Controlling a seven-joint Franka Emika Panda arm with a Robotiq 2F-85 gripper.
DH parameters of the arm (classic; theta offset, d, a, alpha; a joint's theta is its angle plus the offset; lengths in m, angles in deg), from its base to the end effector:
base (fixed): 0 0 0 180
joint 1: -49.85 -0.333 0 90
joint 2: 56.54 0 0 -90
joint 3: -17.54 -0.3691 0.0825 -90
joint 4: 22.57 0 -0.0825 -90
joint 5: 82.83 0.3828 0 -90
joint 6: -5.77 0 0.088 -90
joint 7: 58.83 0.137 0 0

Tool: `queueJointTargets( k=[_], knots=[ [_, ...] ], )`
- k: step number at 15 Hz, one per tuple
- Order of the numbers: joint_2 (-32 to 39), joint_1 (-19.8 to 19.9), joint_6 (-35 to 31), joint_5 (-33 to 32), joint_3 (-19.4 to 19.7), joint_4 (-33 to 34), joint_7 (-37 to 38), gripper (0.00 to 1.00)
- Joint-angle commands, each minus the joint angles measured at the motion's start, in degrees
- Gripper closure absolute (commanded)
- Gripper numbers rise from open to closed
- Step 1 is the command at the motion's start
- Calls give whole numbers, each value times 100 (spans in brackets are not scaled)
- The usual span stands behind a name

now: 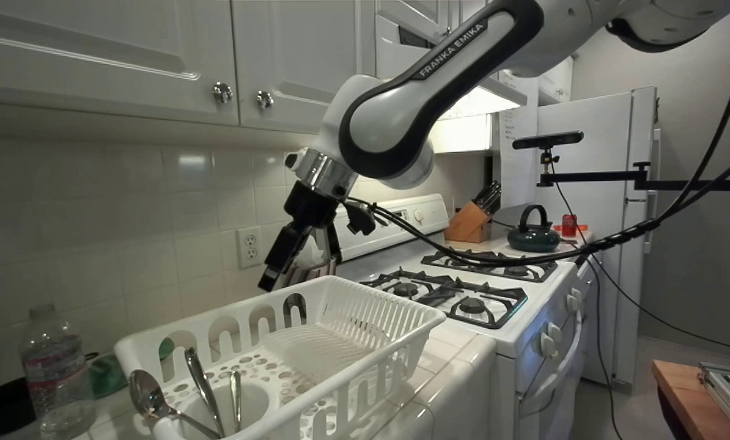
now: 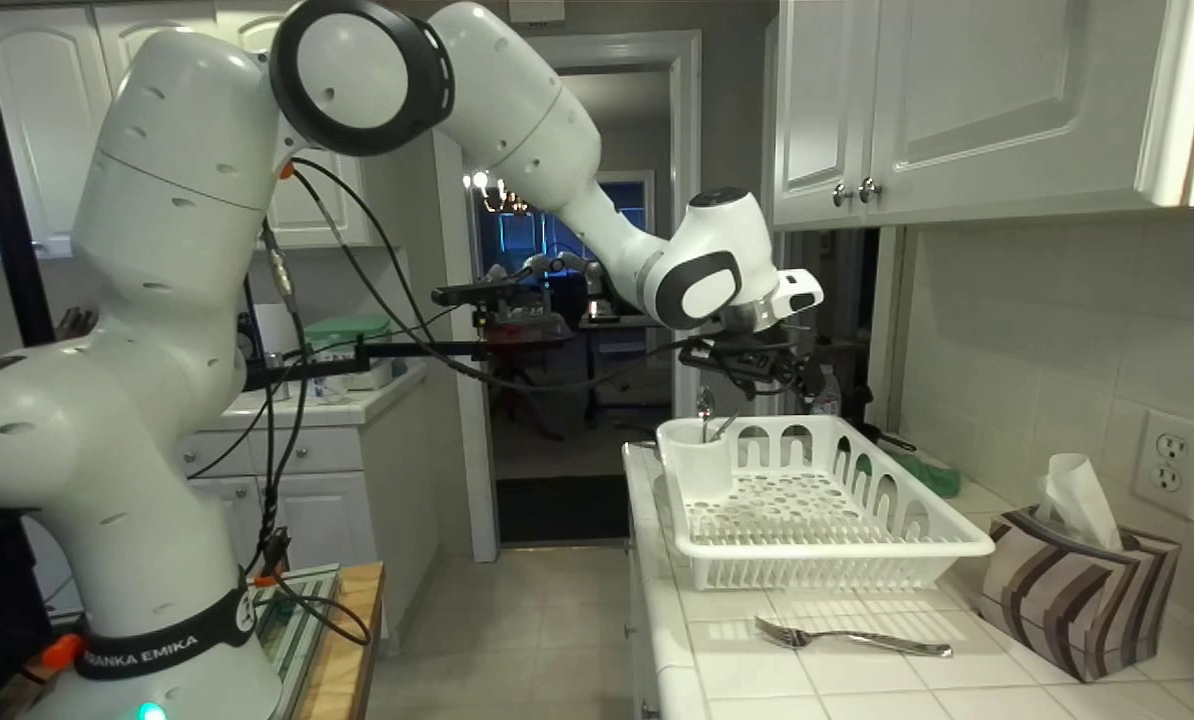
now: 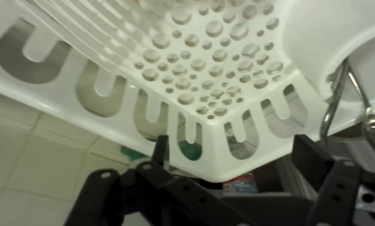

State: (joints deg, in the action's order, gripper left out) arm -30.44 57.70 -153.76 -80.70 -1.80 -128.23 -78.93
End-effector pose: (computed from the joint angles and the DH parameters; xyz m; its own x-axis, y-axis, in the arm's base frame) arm 0.7090 0.1136 0.3701 0.7769 0.3751 0.5057 0.4346 -0.9006 0.0002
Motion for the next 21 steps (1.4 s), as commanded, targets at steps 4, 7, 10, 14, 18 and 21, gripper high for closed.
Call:
queueJointTargets(
  k=[4, 7, 10, 14, 18, 21],
  knots=[
    [-614, -783, 776, -571, 1649, -197, 1338, 0],
    [-590, -799, 1185, -628, 1981, -114, 1717, 0],
    [-561, -708, 1411, -509, 2118, -93, 1877, 0],
    [-582, -632, 1449, -450, 2387, -174, 2431, 0],
    [-610, -478, 1346, -377, 2595, -344, 2749, 0],
    [-584, -333, 1450, -323, 2681, -465, 2790, 0]
  ],
)
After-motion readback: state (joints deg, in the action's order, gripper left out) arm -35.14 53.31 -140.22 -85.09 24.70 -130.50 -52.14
